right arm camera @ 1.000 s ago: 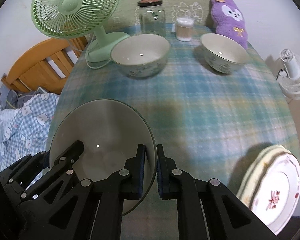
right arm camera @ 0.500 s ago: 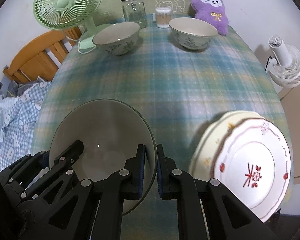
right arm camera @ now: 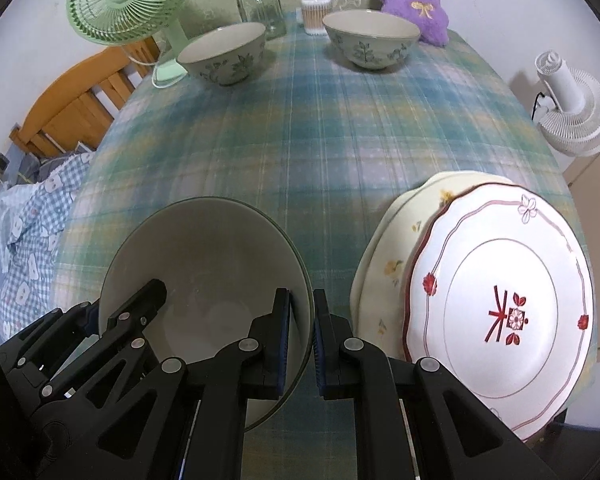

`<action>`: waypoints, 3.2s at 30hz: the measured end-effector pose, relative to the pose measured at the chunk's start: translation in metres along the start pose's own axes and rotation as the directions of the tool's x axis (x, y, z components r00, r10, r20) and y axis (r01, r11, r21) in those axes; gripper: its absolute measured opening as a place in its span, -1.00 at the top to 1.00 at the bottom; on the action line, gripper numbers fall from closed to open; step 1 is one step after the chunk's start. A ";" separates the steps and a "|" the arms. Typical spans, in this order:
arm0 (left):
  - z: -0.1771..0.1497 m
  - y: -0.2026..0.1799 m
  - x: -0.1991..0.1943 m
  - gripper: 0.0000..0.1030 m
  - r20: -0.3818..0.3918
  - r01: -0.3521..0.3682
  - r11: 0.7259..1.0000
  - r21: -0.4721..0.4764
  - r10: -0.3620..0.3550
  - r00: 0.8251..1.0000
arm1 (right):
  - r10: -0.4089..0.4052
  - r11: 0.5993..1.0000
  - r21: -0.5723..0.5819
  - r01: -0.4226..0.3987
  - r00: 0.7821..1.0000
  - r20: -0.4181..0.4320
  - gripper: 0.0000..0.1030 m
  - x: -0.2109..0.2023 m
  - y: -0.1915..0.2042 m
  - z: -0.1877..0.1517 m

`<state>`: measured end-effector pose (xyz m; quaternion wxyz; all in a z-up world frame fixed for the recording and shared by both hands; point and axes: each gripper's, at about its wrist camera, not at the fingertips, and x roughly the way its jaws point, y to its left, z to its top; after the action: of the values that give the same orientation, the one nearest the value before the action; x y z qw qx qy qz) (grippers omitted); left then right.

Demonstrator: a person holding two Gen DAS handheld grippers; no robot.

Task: Organize plates and bowls
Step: 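Lift and carry the beige bowl with both tools toward the plate stack, then lower the bowl onto the table beside the plates and open both tools, then move both tools to the bowl by the green fan and close on its rim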

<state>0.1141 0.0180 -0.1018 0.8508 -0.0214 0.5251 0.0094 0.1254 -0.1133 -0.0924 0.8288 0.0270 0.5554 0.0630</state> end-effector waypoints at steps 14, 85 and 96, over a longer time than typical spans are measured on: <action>0.012 0.000 -0.014 -0.15 0.030 -0.029 0.999 -0.019 0.029 0.999 | -0.015 0.997 -0.070 0.014 1.000 -0.012 0.30 -0.006 0.000 0.006; 0.254 0.042 0.114 0.09 0.143 -0.009 0.998 0.069 -0.001 0.990 | -0.036 0.998 -0.048 0.044 0.986 0.164 0.03 0.115 0.052 0.283; 0.257 0.046 0.132 0.56 0.116 -0.034 0.998 0.058 0.027 0.993 | -0.078 0.997 -0.012 0.080 0.986 0.146 0.64 0.137 0.054 0.288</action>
<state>0.4013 0.0753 -0.1060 0.8797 0.0129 0.4752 0.0079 0.4388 -0.0343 -0.1018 0.8691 0.0021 0.4935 0.0330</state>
